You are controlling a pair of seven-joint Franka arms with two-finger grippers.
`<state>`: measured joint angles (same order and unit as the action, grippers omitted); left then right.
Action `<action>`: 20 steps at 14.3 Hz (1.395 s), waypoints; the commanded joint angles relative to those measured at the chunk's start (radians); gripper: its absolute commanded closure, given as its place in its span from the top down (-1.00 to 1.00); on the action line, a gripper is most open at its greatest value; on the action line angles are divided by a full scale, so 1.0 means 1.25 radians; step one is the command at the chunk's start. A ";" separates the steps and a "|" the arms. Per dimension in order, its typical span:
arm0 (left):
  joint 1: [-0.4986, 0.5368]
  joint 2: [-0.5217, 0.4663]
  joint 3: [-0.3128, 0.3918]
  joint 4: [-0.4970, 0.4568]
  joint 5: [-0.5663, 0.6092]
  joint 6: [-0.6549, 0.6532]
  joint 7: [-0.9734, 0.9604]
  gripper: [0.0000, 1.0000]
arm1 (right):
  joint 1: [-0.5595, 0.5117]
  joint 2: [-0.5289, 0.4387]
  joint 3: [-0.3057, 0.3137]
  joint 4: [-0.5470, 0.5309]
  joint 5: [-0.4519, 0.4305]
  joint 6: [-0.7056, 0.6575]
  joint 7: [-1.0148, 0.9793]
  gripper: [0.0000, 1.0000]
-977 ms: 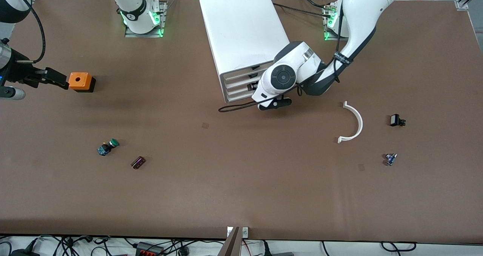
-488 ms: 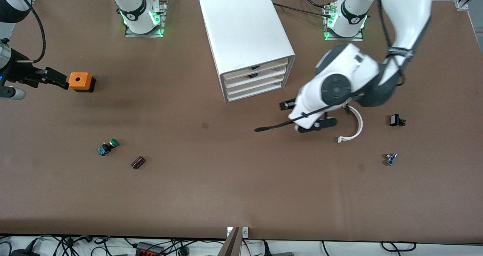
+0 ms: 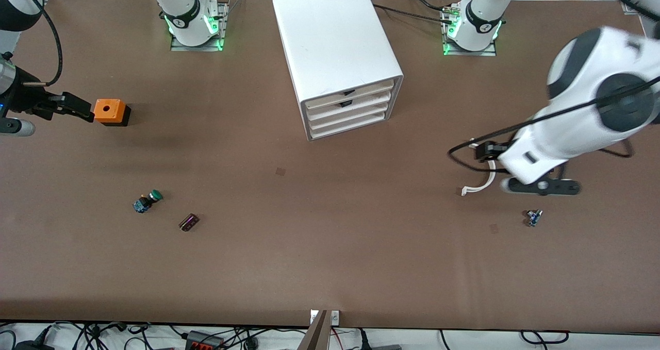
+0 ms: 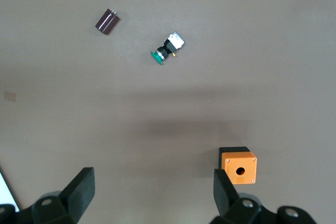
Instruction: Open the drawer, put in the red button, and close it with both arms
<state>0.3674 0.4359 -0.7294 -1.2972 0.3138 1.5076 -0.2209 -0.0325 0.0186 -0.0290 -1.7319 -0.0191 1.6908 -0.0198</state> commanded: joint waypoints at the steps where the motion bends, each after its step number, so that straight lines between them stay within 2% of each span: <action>1: 0.066 -0.059 -0.001 -0.010 -0.012 -0.024 0.158 1.00 | 0.000 -0.021 0.004 -0.020 -0.012 -0.005 -0.010 1.00; 3: 0.067 -0.107 0.062 -0.010 -0.067 -0.050 0.239 1.00 | 0.000 -0.021 0.004 -0.020 -0.012 -0.002 -0.010 1.00; 4: 0.055 -0.136 0.119 -0.020 -0.102 -0.053 0.276 1.00 | 0.000 -0.021 0.004 -0.020 -0.012 0.000 -0.010 1.00; 5: 0.005 -0.169 0.218 -0.031 -0.149 -0.056 0.317 1.00 | 0.000 -0.020 0.004 -0.020 -0.012 0.001 -0.010 1.00; 7: -0.173 -0.205 0.463 -0.062 -0.229 -0.050 0.374 1.00 | 0.000 -0.020 0.004 -0.020 -0.012 0.002 -0.010 1.00; 8: -0.236 -0.214 0.557 -0.085 -0.258 -0.042 0.401 1.00 | 0.000 -0.021 0.004 -0.018 -0.012 0.002 -0.010 1.00; 9: -0.271 -0.245 0.606 -0.139 -0.274 0.007 0.416 1.00 | 0.000 -0.021 0.004 -0.020 -0.012 0.002 -0.010 1.00; 11: -0.274 -0.363 0.608 -0.341 -0.276 0.181 0.401 1.00 | 0.000 -0.020 0.004 -0.018 -0.013 0.003 -0.011 1.00; 12: -0.277 -0.393 0.608 -0.393 -0.276 0.222 0.390 1.00 | 0.000 -0.021 0.004 -0.017 -0.012 0.002 -0.011 1.00; 20: -0.301 -0.399 0.602 -0.387 -0.267 0.215 0.306 1.00 | 0.001 -0.019 0.006 -0.016 -0.006 0.005 -0.009 1.00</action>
<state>0.0061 -0.0492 0.0117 -1.7563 -0.0183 1.7704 0.1765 -0.0323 0.0183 -0.0272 -1.7330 -0.0194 1.6905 -0.0207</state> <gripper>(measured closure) 0.000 0.000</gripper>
